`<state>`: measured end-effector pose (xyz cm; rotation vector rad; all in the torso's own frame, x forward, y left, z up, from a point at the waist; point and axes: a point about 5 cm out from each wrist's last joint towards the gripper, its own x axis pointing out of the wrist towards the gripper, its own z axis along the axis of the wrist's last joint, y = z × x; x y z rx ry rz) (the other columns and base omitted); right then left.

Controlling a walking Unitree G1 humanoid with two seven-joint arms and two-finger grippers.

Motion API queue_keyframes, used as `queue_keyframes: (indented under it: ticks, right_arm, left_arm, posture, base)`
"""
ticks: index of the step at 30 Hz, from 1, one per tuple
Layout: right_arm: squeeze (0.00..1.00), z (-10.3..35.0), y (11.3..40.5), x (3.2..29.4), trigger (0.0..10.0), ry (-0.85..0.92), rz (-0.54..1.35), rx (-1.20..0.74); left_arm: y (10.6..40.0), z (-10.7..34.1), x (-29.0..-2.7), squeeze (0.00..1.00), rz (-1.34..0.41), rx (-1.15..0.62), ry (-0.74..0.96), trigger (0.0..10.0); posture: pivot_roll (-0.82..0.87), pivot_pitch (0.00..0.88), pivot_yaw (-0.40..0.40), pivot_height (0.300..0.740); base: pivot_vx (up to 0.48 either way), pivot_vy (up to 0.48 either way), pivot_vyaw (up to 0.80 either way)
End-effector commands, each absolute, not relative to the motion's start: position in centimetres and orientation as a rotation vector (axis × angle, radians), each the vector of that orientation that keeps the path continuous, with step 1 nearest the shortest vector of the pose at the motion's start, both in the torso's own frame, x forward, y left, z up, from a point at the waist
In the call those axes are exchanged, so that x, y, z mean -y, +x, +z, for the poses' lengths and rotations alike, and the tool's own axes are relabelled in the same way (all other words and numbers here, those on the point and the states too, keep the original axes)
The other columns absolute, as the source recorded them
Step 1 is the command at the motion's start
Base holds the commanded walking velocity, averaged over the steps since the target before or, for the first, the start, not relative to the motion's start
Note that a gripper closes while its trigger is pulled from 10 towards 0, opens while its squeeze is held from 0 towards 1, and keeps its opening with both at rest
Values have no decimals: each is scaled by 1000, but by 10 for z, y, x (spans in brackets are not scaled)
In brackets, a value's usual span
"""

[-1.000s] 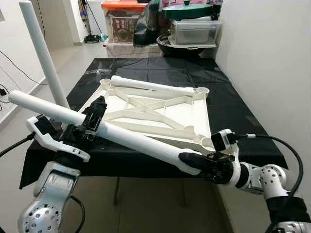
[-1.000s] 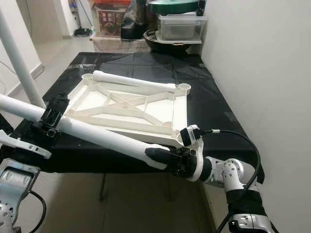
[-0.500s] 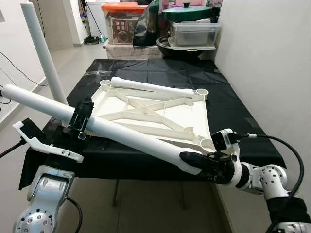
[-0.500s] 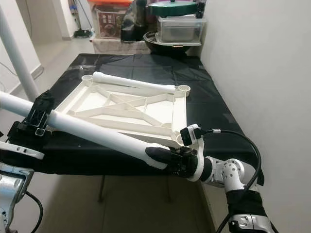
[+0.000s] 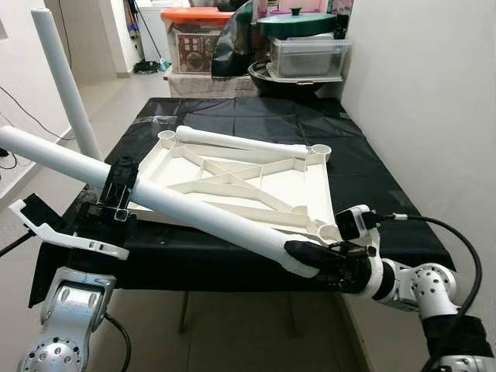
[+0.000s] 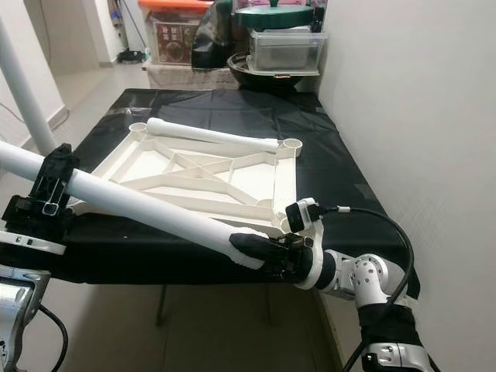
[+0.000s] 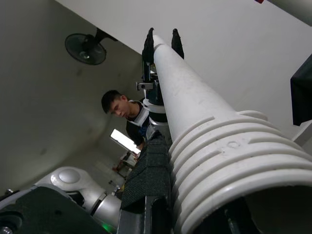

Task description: Building children table

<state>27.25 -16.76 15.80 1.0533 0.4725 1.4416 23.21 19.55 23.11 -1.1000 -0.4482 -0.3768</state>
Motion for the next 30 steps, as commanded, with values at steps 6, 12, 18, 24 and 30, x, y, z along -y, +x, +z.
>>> queue_keyframes:
  ticks: [6,12,18,24,30]
  right_arm:
    - [0,160,277,169,10000,1018,1394,-410]
    - [1000,164,276,168,10000,1012,1421,-378]
    - [1000,161,278,170,10000,1025,1382,-386]
    - [0,150,282,181,10000,1008,1291,-417]
    - [0,136,282,202,10000,970,1193,-458]
  left_arm:
    - [230,232,-196,0,-380,445,-1066,0]
    - [232,233,-195,0,-374,440,-1063,0]
    - [232,232,-195,0,-370,437,-1065,0]
    - [232,232,-198,0,-344,433,-1058,0]
    - [230,235,-209,0,-312,443,-1036,10000]
  posture:
    - [18,0,-7,740]
    - [14,0,-9,740]
    - [17,0,-11,740]
    - [19,0,-13,740]
    - [20,0,-15,740]
  base:
    - [0,0,0]
    - [0,0,0]
    - [0,0,0]
    - [0,0,0]
    - [0,0,0]
